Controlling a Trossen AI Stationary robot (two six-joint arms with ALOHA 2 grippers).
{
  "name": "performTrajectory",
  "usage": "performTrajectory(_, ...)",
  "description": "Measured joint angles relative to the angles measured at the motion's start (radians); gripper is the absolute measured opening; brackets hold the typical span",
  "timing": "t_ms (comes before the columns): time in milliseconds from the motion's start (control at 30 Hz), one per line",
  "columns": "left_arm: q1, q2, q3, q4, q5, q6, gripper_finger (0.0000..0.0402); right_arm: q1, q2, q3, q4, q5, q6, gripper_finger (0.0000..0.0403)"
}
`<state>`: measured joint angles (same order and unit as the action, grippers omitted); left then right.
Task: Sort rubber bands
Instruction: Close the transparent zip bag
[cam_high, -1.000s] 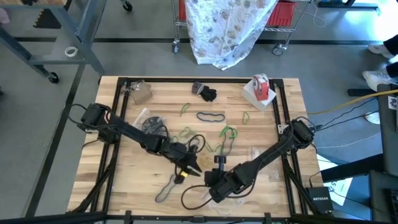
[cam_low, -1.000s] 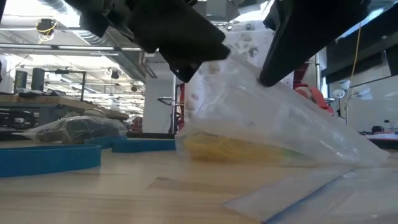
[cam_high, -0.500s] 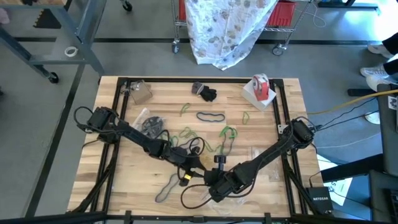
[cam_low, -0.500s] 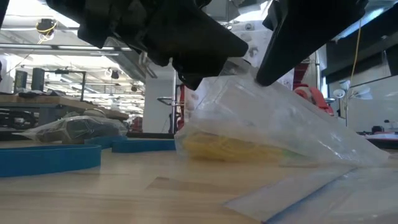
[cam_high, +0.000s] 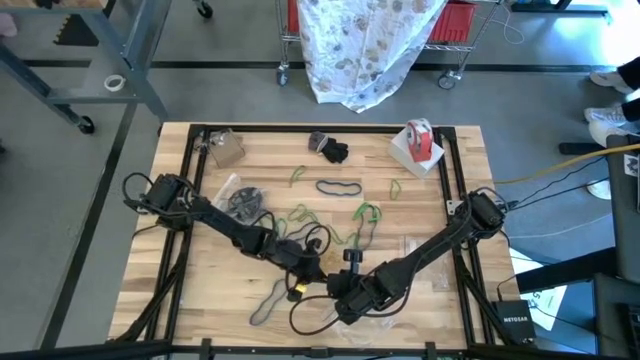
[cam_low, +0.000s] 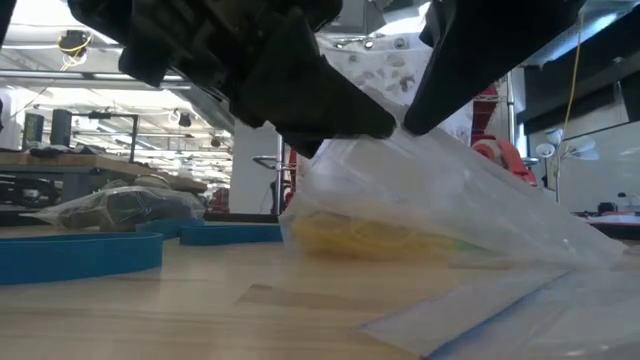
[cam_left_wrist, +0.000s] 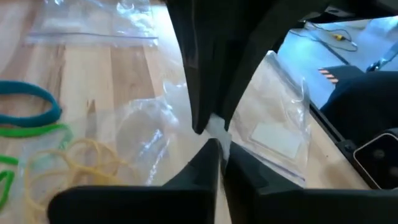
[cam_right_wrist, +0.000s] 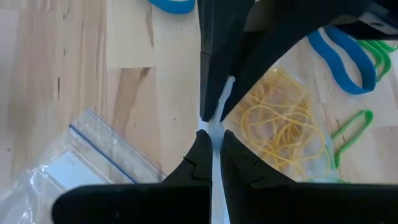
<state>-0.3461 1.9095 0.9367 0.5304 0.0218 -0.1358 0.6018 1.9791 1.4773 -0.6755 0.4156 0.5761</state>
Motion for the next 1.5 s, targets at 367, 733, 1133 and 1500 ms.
performTrajectory(367, -0.001, -0.034, 0.0, -0.006, -0.029, 0.013, 0.0, 0.005, -0.063, 0.0, -0.036, -0.006, 0.121, 0.008)
performTrajectory(733, -0.002, -0.102, 0.0, -0.029, -0.028, 0.038, 0.0, 0.065, -0.102, 0.002, -0.024, 0.218, 0.133, 0.0133)
performTrajectory(1133, -0.003, -0.125, 0.0, -0.025, -0.027, 0.05, 0.0, 0.03, -0.103, 0.002, 0.03, 0.182, 0.048, 0.0078)
performTrajectory(1500, -0.003, -0.132, 0.0, -0.031, -0.039, 0.064, 0.0, 0.026, -0.105, 0.002, 0.013, 0.116, 0.06, 0.0021)
